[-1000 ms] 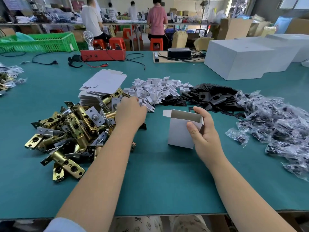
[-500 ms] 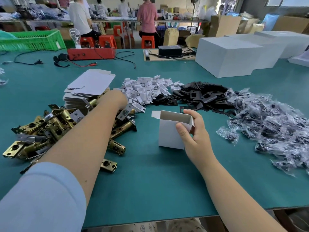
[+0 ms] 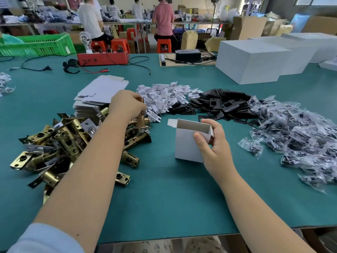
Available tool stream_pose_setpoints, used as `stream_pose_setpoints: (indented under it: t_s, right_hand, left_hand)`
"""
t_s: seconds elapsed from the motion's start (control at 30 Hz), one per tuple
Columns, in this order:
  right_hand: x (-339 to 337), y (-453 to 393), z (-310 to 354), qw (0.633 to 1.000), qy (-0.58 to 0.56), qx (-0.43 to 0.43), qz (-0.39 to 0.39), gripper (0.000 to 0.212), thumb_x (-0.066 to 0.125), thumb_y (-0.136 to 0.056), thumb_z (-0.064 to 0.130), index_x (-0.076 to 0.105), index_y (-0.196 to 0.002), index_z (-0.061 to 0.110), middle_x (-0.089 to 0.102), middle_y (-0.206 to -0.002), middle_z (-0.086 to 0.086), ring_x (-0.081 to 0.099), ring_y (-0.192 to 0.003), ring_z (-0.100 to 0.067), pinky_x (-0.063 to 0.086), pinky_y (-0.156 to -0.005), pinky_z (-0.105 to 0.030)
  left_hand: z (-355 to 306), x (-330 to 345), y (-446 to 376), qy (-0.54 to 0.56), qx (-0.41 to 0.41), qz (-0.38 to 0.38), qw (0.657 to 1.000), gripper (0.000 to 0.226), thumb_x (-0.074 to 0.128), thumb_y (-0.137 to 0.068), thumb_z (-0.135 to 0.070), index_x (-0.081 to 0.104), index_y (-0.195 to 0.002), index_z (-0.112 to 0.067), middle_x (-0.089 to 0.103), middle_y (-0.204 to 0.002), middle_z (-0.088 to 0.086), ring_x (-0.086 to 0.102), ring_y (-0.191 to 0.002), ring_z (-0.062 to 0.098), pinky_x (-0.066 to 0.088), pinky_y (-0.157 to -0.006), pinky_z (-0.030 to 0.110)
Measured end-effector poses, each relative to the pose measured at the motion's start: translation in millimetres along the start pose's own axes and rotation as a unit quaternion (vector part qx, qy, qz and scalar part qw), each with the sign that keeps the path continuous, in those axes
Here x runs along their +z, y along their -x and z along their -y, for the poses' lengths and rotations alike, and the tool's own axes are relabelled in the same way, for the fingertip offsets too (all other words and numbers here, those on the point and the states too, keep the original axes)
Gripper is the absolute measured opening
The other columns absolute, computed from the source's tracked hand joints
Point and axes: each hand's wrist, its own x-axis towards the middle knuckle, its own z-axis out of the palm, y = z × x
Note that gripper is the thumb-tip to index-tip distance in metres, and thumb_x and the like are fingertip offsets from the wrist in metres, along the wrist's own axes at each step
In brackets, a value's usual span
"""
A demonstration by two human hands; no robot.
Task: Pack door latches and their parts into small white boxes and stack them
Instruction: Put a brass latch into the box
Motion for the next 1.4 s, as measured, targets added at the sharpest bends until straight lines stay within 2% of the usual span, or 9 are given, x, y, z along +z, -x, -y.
stream_pose_setpoints:
  t_s: [0.13,0.27,0.37,0.63,0.83,0.93,1.0,1.2,1.4]
  right_hand:
    - [1,0,0,1.0,0.001,0.004,-0.004,0.028,0.054,-0.083,0.046,0.041,-0.108,0.052,0.056,-0.1,0.024,0.053,-0.08,0.007,0.04,-0.068,-0.007]
    - [-1,3,1,1.0,0.003,0.001,-0.002,0.029,0.055,-0.083,0.046,0.042,-0.107,0.054,0.057,-0.103,0.022,0.053,-0.082,0.006,0.04,-0.069,-0.006]
    - [-2,4,3,1.0,0.002,-0.001,-0.001,0.028,0.055,-0.084,0.045,0.042,-0.107,0.053,0.058,-0.103,0.021,0.054,-0.083,0.005,0.041,-0.068,-0.005]
    - [0,4,1,1.0,-0.021,-0.013,-0.003,0.038,0.062,-0.083,0.033,0.042,-0.113,0.048,0.061,-0.111,0.015,0.059,-0.099,-0.006,0.045,-0.08,-0.016]
    - [0,1,-4,1.0,0.006,-0.004,-0.013,0.042,0.063,-0.09,0.026,0.039,-0.121,0.04,0.059,-0.111,0.014,0.057,-0.095,-0.006,0.043,-0.076,-0.013]
    - [1,1,-5,1.0,0.002,-0.003,-0.016,0.043,0.064,-0.09,0.025,0.04,-0.123,0.035,0.059,-0.114,0.008,0.058,-0.097,-0.013,0.045,-0.08,-0.023]
    - [1,2,-5,1.0,0.01,-0.011,-0.018,0.042,0.064,-0.089,0.025,0.041,-0.123,0.035,0.058,-0.111,0.012,0.056,-0.093,-0.009,0.043,-0.076,-0.018]
    - [-1,0,-2,1.0,0.001,-0.02,-0.02,0.037,0.064,-0.09,0.022,0.043,-0.112,0.044,0.057,-0.102,0.026,0.055,-0.087,0.005,0.039,-0.071,-0.005]
    - [0,1,2,1.0,-0.018,-0.015,-0.016,0.035,0.059,-0.08,0.034,0.044,-0.111,0.045,0.059,-0.106,0.022,0.058,-0.093,-0.004,0.045,-0.079,-0.015]
  left_hand:
    - [-21,-10,34,0.104,0.051,-0.036,0.993,0.03,0.07,-0.072,-0.01,0.058,-0.07,-0.037,0.07,-0.092,0.007,0.067,-0.088,0.034,0.056,-0.083,0.046]
    - [-46,-19,63,0.159,0.143,-0.117,0.97,0.044,0.071,-0.073,-0.014,0.07,-0.114,-0.03,0.069,-0.09,-0.012,0.064,-0.078,0.004,0.055,-0.085,0.035]
    - [-67,-15,89,0.202,0.194,-0.154,0.948,0.05,0.072,-0.075,-0.019,0.065,-0.124,-0.029,0.063,-0.086,-0.026,0.061,-0.069,-0.01,0.053,-0.074,0.017]
    - [-72,32,115,0.185,0.237,-0.097,0.949,0.05,0.069,-0.084,-0.017,0.059,-0.133,-0.023,0.068,-0.103,0.001,0.065,-0.094,0.016,0.052,-0.088,0.037]
    - [-60,41,115,0.189,0.243,-0.123,0.943,0.05,0.071,-0.086,-0.018,0.058,-0.133,-0.021,0.065,-0.104,0.001,0.065,-0.094,0.017,0.052,-0.088,0.036]
    - [-59,44,113,0.134,0.286,-0.156,0.936,0.049,0.071,-0.086,-0.015,0.058,-0.133,-0.013,0.061,-0.1,0.005,0.064,-0.088,0.02,0.043,-0.082,0.011]
    - [-61,45,113,0.098,0.304,-0.176,0.931,0.048,0.071,-0.085,-0.012,0.059,-0.131,-0.009,0.056,-0.093,0.003,0.056,-0.081,0.015,0.033,-0.077,0.002]
    - [-67,45,109,0.051,0.341,-0.148,0.927,0.047,0.07,-0.085,-0.011,0.06,-0.13,-0.008,0.064,-0.1,0.01,0.059,-0.084,0.021,0.036,-0.076,0.017]
    - [-50,62,107,0.063,0.302,-0.083,0.947,0.037,0.071,-0.083,-0.015,0.066,-0.119,-0.016,0.066,-0.102,0.003,0.06,-0.091,0.019,0.037,-0.08,0.017]
